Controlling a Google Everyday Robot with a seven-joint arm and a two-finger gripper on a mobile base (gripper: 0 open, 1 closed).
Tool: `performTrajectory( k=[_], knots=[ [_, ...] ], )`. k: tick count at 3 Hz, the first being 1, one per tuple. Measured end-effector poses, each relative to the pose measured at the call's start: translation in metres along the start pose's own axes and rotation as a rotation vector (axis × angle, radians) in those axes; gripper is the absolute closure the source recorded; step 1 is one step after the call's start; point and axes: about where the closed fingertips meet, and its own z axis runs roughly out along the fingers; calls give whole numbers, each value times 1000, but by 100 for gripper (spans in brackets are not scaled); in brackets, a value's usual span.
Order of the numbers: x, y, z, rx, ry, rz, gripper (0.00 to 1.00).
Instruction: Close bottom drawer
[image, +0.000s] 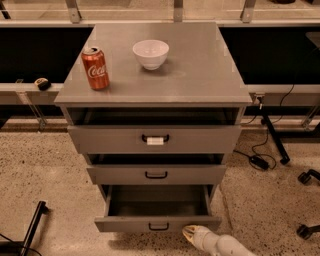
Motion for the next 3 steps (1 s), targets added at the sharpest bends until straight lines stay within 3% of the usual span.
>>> performTrajectory(
  k=[1, 3],
  knots=[
    [-14, -22, 20, 15, -62, 0, 100],
    [-39, -84, 52, -24, -150, -39, 100]
  ],
)
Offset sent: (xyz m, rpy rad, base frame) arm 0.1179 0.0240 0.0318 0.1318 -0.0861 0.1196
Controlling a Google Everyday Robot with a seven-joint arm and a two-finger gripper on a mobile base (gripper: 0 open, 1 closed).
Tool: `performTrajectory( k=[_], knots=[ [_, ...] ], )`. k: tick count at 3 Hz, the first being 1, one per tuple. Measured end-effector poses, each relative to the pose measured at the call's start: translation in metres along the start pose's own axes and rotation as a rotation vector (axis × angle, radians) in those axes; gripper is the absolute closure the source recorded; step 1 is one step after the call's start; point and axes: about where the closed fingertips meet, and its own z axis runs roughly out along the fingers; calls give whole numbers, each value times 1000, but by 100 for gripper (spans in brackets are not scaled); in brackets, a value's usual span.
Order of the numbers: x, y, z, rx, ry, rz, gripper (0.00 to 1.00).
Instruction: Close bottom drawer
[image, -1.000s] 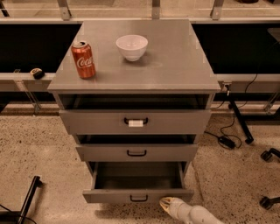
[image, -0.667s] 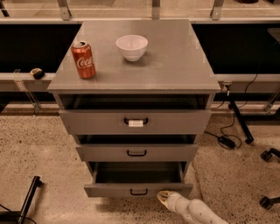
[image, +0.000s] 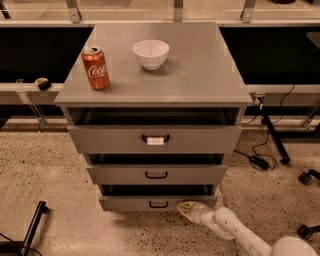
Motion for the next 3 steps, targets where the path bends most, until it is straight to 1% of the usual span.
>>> performTrajectory(
  k=[1, 2, 3],
  knots=[
    [1, -26, 8, -18, -10, -11, 100],
    [0, -34, -1, -77, -39, -49, 100],
    [-16, 4, -31, -289, -70, -109, 100]
  ],
)
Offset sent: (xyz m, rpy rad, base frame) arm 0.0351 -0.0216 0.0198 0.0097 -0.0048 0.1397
